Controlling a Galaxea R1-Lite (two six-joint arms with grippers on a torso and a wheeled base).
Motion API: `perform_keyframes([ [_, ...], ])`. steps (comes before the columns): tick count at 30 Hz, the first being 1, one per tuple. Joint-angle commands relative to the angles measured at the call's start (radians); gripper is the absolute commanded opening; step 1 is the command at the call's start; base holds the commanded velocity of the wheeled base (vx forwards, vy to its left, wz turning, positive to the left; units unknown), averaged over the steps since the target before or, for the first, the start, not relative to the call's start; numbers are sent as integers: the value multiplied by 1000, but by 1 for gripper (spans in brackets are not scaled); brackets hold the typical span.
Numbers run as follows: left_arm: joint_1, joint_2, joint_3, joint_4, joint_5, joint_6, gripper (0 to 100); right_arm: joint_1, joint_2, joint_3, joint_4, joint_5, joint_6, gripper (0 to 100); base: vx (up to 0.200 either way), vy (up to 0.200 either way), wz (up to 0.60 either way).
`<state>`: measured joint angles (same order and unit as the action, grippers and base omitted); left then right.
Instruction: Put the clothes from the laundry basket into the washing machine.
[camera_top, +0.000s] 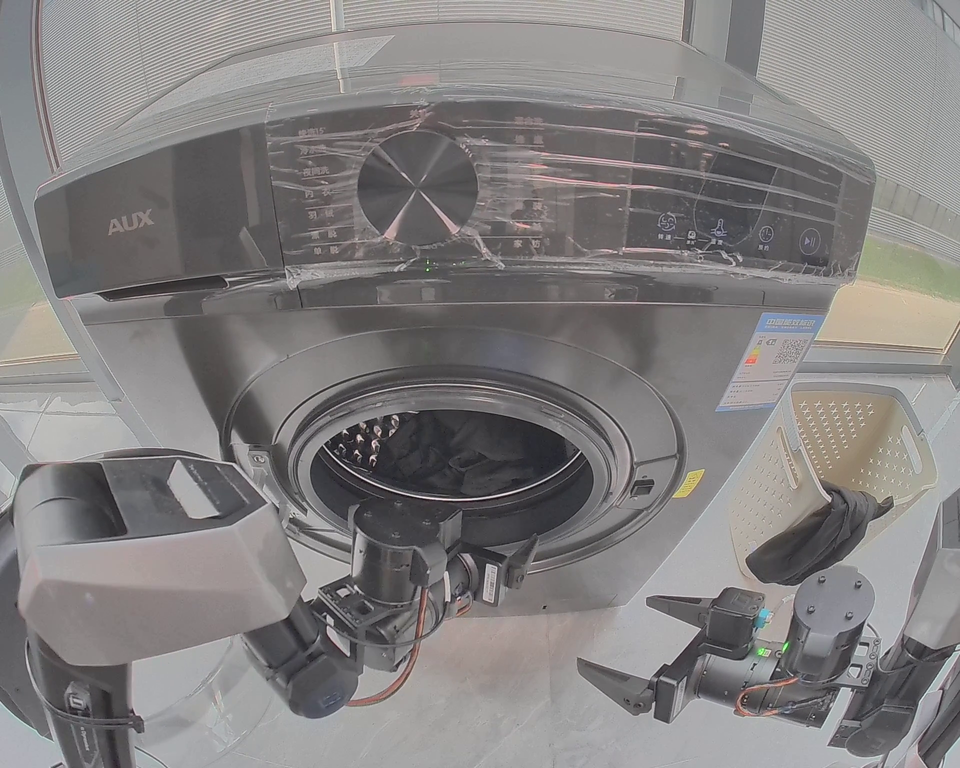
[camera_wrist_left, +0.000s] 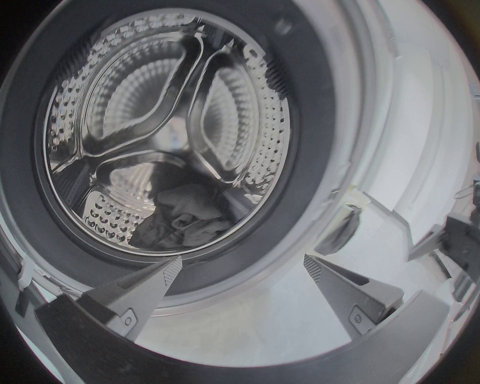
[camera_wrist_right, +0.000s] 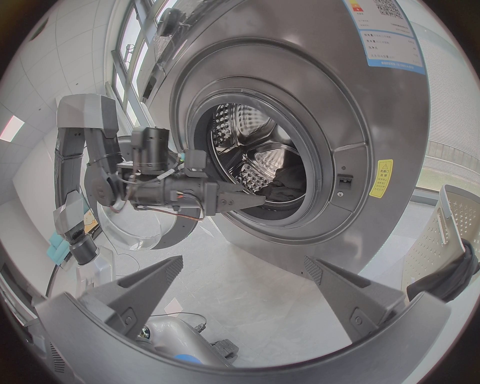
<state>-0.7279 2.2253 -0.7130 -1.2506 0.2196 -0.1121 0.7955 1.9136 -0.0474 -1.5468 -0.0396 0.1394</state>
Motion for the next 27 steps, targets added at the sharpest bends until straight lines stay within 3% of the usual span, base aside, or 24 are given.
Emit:
perform_keyframes([
  [1, -84, -142, 150, -95, 0, -12, 100, 44, -39, 20, 1, -2, -6, 100, 0, 0, 0],
  [6, -114, -245, 257, -165, 15, -23, 100, 21, -87, 34, 1, -25, -9, 100, 0, 0, 0],
  [8, -108, -345, 322, -216, 30, -35, 100, -30, -154, 44, 7, -117, -3, 100, 0, 0, 0],
  [9, -102, -388, 345, -225, 38, -35, 100, -48, -182, 47, 14, -140, 0, 100, 0, 0, 0],
  [11, -90, -449, 379, -227, 41, -50, 100, -76, -232, 47, 22, -148, 8, 100, 0, 0, 0],
  [12, -74, -498, 418, -227, 41, -80, 100, -108, -286, 47, 34, -154, 11, 100, 0, 0, 0],
  [14, -64, -532, 466, -227, 44, -96, 100, -151, -338, 47, 45, -155, 5, 100, 0, 0, 0],
  [18, -25, -561, 555, -247, 76, -89, 100, -214, -424, 47, 59, -155, 2, 100, 0, 0, 0],
  [21, -7, -575, 603, -280, 81, -78, 100, -205, -475, 47, 99, -155, 16, 100, 0, 0, 0],
  [24, 70, -648, 659, -303, 30, -27, 100, -226, -591, 47, 252, -157, 36, 100, 0, 0, 0],
  [27, 88, -705, 687, -300, 0, 17, 100, -249, -673, 47, 379, -155, 37, 100, -67, 0, 0],
])
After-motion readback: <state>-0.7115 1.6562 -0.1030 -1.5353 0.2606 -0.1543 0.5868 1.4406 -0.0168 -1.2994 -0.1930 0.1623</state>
